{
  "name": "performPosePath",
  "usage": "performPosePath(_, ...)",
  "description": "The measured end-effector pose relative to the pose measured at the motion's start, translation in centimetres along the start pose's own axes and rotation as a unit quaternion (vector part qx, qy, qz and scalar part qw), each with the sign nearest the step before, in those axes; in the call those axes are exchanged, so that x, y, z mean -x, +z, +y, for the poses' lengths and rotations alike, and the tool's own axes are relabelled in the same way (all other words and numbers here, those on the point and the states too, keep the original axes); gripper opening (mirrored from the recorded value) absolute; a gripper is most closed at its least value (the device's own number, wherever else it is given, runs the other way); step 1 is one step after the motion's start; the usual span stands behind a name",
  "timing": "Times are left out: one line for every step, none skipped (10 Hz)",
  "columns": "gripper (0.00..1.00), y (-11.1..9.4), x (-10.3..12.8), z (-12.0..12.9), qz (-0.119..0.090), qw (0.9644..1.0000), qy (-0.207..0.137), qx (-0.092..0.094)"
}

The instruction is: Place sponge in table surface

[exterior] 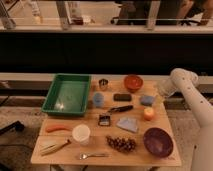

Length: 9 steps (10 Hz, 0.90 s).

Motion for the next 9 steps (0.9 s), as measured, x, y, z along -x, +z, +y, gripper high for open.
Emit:
performPosePath(0.8, -0.6, -0.2, -0.2, 0.0, 1.0, 0.002, -0.006)
performPosePath(0.8, -1.2, -0.3, -0.4, -0.001, 0.9999, 0.004, -0.012)
performPosePath(0.8, -1.9, -0.4, -0.5, -0.002, 0.9998, 0.006, -0.018)
performPosePath(0.8, -2.9, -0.6, -0.5, -0.002, 0.9996, 0.009, -0.026)
performPosePath(0.8, -3.8, -0.7, -0.5, -0.002, 0.9994, 0.009, -0.032)
performPosePath(0.8, -5.1, -0.5, -0.3, -0.002, 0.9992, 0.008, -0.04)
performPosePath(0.8, -6.4, 0.0, 0.0, -0.003, 0.9989, 0.004, -0.047)
performPosePath(0.8, -7.1, 0.4, 0.6, -0.002, 0.9987, -0.002, -0.051)
performPosePath(0.8, -7.7, 0.7, 1.2, -0.002, 0.9985, -0.006, -0.054)
